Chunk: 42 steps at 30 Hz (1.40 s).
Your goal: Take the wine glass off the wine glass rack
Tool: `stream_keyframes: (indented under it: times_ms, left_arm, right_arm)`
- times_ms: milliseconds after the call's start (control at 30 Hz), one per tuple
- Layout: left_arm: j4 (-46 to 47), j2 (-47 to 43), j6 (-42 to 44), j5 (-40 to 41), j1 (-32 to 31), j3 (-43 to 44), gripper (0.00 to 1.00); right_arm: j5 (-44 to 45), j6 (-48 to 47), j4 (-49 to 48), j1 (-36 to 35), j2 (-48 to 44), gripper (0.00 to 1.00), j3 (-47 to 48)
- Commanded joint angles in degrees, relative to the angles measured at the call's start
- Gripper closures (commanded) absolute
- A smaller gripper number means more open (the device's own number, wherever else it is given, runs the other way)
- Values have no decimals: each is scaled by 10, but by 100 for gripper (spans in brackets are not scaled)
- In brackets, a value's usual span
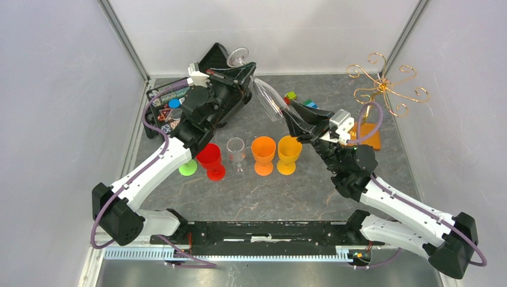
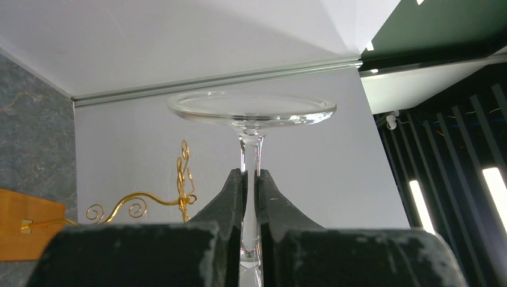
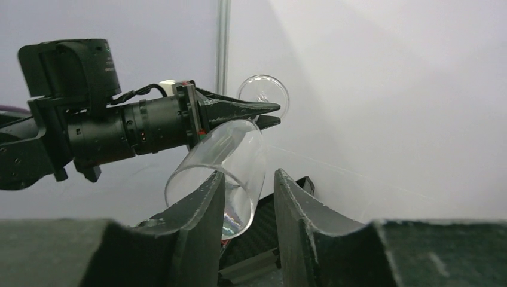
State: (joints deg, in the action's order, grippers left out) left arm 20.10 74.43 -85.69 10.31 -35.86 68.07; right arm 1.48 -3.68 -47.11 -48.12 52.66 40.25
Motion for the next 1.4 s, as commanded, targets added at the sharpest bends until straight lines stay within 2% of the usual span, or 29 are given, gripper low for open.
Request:
stream_keyframes:
  times_ms: [0, 267, 333, 467, 600, 667, 833, 900, 1000, 1367]
  left_arm:
    - [64, -7, -28, 1, -2, -4, 98]
    - [65, -14, -17, 0, -1, -5, 98]
    - [58, -16, -15, -2, -2, -4, 97]
    - [43, -19, -23, -9, -1, -4, 97]
    - [43, -18, -36, -21, -2, -2, 98]
    - [42, -19, -36, -23, -1, -1, 98]
    - [37, -30, -25, -17, -2, -5, 96]
    - [32, -33, -8, -19, -2, -3, 88]
    - [13, -33, 39, -32, -4, 18, 66]
    - [15, -28, 94, -95, -5, 11, 17]
  right_arm:
    - [94, -16, -10, -19, 12, 65, 35]
    - [132, -45, 2, -36, 19, 96, 44]
    - [138, -51, 10, -37, 22, 96, 51]
    - [135, -65, 33, -37, 37, 78, 72]
    - [137, -73, 50, -37, 52, 71, 90]
    - [143, -73, 57, -37, 56, 76, 94]
    - [156, -70, 59, -37, 51, 98, 90]
    - [160, -70, 60, -37, 48, 100, 91]
    - [169, -74, 65, -37, 41, 100, 96]
    - [225, -111, 75, -38, 34, 100, 131]
